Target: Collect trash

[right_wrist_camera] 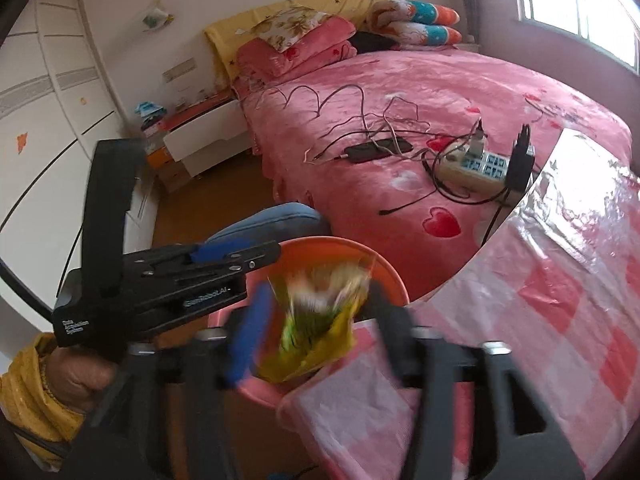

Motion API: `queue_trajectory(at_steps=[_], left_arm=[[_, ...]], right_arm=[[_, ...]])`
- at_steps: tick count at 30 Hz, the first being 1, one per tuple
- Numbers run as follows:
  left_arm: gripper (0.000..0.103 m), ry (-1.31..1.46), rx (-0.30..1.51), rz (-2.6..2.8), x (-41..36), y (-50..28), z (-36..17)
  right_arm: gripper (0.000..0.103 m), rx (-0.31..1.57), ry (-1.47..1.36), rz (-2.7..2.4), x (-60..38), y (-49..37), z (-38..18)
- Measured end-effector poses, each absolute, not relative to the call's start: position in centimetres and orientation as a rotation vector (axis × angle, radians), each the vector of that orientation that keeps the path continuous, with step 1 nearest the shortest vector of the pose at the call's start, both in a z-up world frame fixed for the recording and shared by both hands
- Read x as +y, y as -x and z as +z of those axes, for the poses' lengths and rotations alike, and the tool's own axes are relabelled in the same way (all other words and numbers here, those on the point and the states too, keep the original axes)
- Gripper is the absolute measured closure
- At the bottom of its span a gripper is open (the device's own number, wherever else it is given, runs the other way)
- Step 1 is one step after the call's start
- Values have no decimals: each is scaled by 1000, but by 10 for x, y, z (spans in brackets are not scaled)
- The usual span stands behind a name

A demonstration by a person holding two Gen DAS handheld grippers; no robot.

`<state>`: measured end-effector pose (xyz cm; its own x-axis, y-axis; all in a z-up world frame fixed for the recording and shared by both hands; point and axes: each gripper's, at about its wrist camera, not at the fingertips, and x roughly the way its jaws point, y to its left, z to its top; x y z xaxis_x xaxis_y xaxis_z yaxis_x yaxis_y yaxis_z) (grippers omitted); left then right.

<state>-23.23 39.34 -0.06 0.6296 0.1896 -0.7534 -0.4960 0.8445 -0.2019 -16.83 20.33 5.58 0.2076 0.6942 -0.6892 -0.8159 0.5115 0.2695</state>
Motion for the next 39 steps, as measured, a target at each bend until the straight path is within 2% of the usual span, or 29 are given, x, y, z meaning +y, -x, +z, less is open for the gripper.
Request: queue_trajectory(at_steps=[5, 8, 13, 39], left_arm=[[22, 390, 781, 443, 396, 233, 3], [18, 364, 782, 433, 391, 229, 6], [13, 323, 768, 410, 376, 224, 13], [8, 295, 687, 212, 288, 176, 54]], right_arm=[[18, 854, 91, 1006, 186, 158, 59], [13, 848, 55, 960, 170, 151, 61], [11, 861, 1, 889, 144, 137, 59], [10, 790, -132, 622, 16, 109, 53]])
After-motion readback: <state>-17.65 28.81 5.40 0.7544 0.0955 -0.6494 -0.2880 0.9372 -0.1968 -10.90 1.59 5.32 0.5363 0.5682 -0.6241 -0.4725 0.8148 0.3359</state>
